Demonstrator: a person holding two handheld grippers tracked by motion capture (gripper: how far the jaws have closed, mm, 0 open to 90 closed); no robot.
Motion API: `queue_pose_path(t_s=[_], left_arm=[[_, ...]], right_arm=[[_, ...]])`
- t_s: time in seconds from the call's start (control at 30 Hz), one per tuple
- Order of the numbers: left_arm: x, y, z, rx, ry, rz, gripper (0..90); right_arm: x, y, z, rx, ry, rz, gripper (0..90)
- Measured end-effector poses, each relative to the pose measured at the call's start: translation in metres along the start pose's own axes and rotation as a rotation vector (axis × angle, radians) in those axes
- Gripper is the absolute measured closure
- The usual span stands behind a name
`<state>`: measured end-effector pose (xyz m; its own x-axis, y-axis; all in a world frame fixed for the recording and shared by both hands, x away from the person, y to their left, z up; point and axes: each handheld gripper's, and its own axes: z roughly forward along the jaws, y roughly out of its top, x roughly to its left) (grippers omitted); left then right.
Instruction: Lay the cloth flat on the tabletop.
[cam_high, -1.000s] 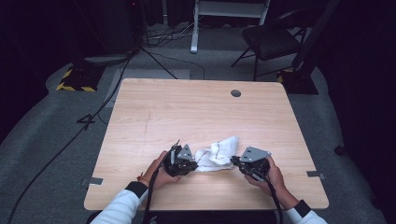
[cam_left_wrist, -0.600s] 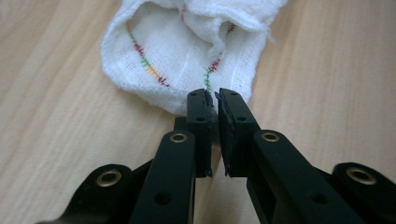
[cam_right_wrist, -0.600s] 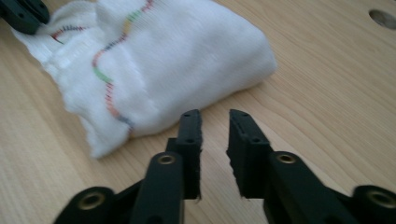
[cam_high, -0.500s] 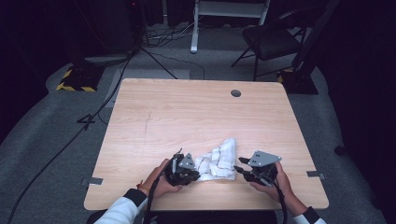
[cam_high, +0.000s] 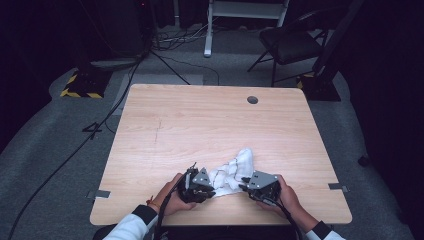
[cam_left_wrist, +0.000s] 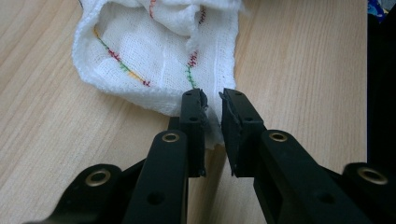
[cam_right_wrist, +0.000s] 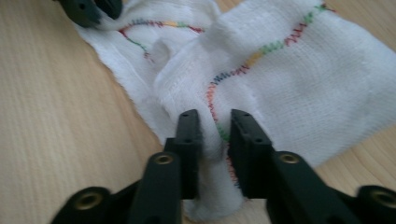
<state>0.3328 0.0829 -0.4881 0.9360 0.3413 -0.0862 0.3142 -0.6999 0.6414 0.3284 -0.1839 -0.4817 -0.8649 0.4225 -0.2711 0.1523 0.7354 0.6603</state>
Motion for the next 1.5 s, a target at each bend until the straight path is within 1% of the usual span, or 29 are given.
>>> queue_pose_path(t_s=[0.1, 0.17, 0.27, 0.3, 0.37, 0.4, 0.43, 0.47, 0.5, 0.53, 0.57, 0.6, 0.63, 0.77, 0.87, 0.9, 0.93, 0.97, 1.07, 1.1, 1.13, 1.17, 1.23, 1.27, 1.3, 1.33, 1.37, 1.4, 1.5], left_arm=[[0.0, 0.0, 0.0, 0.0, 0.003, -0.003, 78.3], [0.001, -0.001, 0.0, -0.002, 0.005, -0.013, 78.1], [0.001, -0.001, -0.001, 0.0, 0.013, -0.012, 76.3], [0.001, 0.0, 0.0, -0.012, 0.014, -0.011, 71.6], [0.001, 0.0, 0.0, -0.018, 0.015, -0.01, 63.3], [0.001, 0.001, -0.001, -0.012, 0.029, -0.015, 63.3], [0.002, 0.003, 0.0, -0.017, 0.04, -0.016, 58.9], [0.004, 0.007, -0.001, -0.026, 0.061, -0.015, 50.4], [0.004, 0.007, -0.001, -0.026, 0.061, -0.015, 44.6], [0.005, 0.01, -0.001, -0.032, 0.076, -0.021, 44.6], [0.007, 0.015, -0.003, -0.057, 0.098, -0.03, 38.2], [0.007, 0.015, -0.003, -0.057, 0.098, -0.03, 34.2], [0.007, 0.02, -0.005, -0.081, 0.129, -0.028, 31.4], [0.009, 0.031, -0.003, -0.098, 0.136, -0.012, 28.6], [0.004, 0.046, 0.008, -0.091, 0.133, 0.034, 28.7], [0.003, 0.051, 0.013, -0.09, 0.125, 0.048, 29.5], [0.001, 0.059, 0.025, -0.065, 0.109, 0.071, 30.2], [0.001, 0.063, 0.031, -0.045, 0.115, 0.085, 31.3], [0.005, 0.067, 0.042, -0.021, 0.111, 0.078, 39.9], [0.008, 0.069, 0.046, -0.021, 0.093, 0.063, 39.9], [0.015, 0.069, 0.052, -0.011, 0.072, 0.052, 52.1], [0.018, 0.069, 0.054, -0.006, 0.066, 0.052, 55.3], [0.02, 0.068, 0.055, -0.003, 0.066, 0.056, 63.7], [0.023, 0.067, 0.054, -0.009, 0.058, 0.051, 63.7], [0.026, 0.065, 0.051, -0.014, 0.048, 0.047, 72.0], [0.026, 0.065, 0.051, -0.014, 0.048, 0.047, 75.5], [0.025, 0.064, 0.05, -0.023, 0.048, 0.048, 75.5], [0.024, 0.062, 0.047, -0.007, 0.037, 0.066, 80.1], [0.02, 0.058, 0.042, 0.008, 0.037, 0.076, 80.9]], right_arm=[[-0.005, -0.002, -0.003, -0.006, -0.013, 0.025, 80.0], [-0.014, -0.009, -0.016, -0.03, -0.037, 0.095, 84.8], [-0.021, -0.015, -0.023, -0.031, -0.047, 0.137, 85.8], [-0.028, -0.022, -0.03, -0.027, -0.068, 0.193, 86.0], [-0.034, -0.03, -0.036, -0.029, -0.076, 0.254, 86.1], [-0.034, -0.03, -0.036, -0.029, -0.076, 0.254, 86.1], [-0.037, -0.033, -0.039, -0.027, -0.089, 0.274, 86.0], [-0.042, -0.04, -0.043, -0.017, -0.112, 0.312, 86.0], [-0.042, -0.04, -0.043, -0.017, -0.112, 0.312, 86.0], [-0.044, -0.043, -0.044, -0.011, -0.12, 0.33, 86.0], [-0.051, -0.049, -0.046, -0.003, -0.14, 0.358, 85.9], [-0.055, -0.051, -0.046, 0.005, -0.151, 0.376, 86.0], [-0.058, -0.054, -0.046, 0.009, -0.163, 0.381, 85.9], [-0.07, -0.063, -0.044, 0.019, -0.174, 0.415, 84.7], [-0.077, -0.068, -0.042, 0.044, -0.203, 0.431, 74.0], [-0.079, -0.071, -0.044, 0.052, -0.208, 0.44, 69.4], [-0.079, -0.072, -0.045, 0.059, -0.217, 0.443, 66.3], [-0.08, -0.074, -0.046, 0.065, -0.214, 0.444, 63.0], [-0.081, -0.077, -0.049, 0.075, -0.221, 0.451, 59.5], [-0.082, -0.078, -0.051, 0.088, -0.223, 0.449, 57.7], [-0.084, -0.083, -0.055, 0.094, -0.227, 0.466, 55.0], [-0.084, -0.084, -0.057, 0.097, -0.233, 0.472, 54.7], [-0.084, -0.085, -0.059, 0.099, -0.235, 0.472, 53.7], [-0.084, -0.087, -0.062, 0.096, -0.238, 0.473, 53.0], [-0.084, -0.089, -0.067, 0.089, -0.245, 0.488, 52.3], [-0.084, -0.09, -0.07, 0.082, -0.234, 0.493, 51.8], [-0.084, -0.09, -0.07, 0.082, -0.234, 0.493, 51.8], [-0.083, -0.093, -0.074, 0.076, -0.232, 0.497, 51.2], [-0.081, -0.097, -0.08, 0.066, -0.221, 0.511, 50.4]])
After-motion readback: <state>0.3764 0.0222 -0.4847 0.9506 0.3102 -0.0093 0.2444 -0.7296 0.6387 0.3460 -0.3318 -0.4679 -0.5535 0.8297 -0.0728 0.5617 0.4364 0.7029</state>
